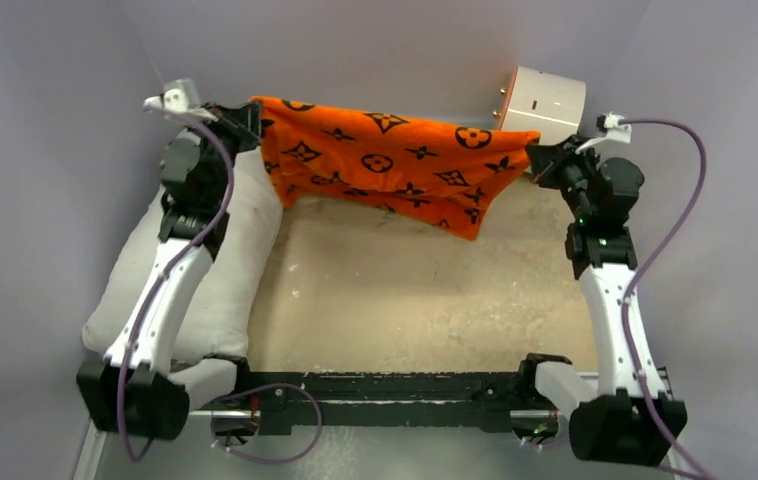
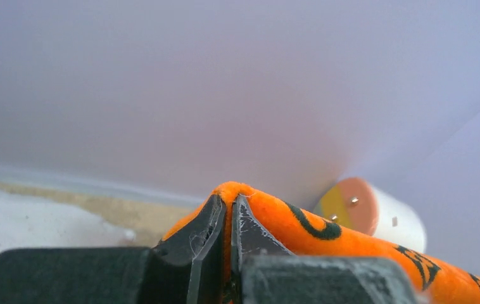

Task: Remove the pillowcase from the pillow
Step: Fold the pillowcase at the center of the board.

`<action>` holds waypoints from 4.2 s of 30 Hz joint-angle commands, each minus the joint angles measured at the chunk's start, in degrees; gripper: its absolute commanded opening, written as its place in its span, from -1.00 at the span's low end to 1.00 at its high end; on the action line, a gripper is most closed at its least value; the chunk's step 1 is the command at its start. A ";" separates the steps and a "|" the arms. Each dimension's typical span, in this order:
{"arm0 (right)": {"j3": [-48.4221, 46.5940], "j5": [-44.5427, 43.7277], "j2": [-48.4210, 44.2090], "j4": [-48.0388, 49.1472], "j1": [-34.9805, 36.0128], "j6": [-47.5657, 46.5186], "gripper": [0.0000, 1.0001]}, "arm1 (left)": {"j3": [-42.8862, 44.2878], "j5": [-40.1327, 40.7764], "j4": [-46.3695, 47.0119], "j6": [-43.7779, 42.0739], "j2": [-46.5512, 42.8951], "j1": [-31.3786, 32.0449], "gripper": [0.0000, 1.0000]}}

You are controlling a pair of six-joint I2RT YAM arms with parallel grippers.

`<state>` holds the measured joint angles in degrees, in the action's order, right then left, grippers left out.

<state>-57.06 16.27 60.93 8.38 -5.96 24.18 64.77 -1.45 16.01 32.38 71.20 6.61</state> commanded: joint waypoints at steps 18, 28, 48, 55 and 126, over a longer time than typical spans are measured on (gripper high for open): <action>-16.09 -4.31 -20.19 -17.17 -0.20 -3.16 -1.00 | -4.01 2.45 -14.90 -1.71 -27.21 -0.70 -1.00; -23.86 10.52 -26.08 -18.53 -0.20 -7.09 -1.00 | 6.89 -9.04 -23.09 2.84 -34.89 -0.72 -1.00; -11.67 1.23 3.66 -12.67 -0.20 -1.66 -1.00 | -1.38 -4.15 -7.54 5.91 -3.68 -0.57 -1.00; -13.60 2.53 23.39 -6.66 -0.20 -1.72 -0.64 | 9.48 -3.09 -3.68 8.13 22.06 0.45 -0.59; -12.15 -38.51 33.89 -30.46 22.24 -10.23 -1.00 | 2.00 10.20 -29.22 -2.24 21.55 23.13 0.22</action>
<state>-69.41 -20.05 97.47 -20.91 16.19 13.45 61.82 3.92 -10.90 34.06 92.23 30.28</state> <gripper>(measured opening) 0.012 0.610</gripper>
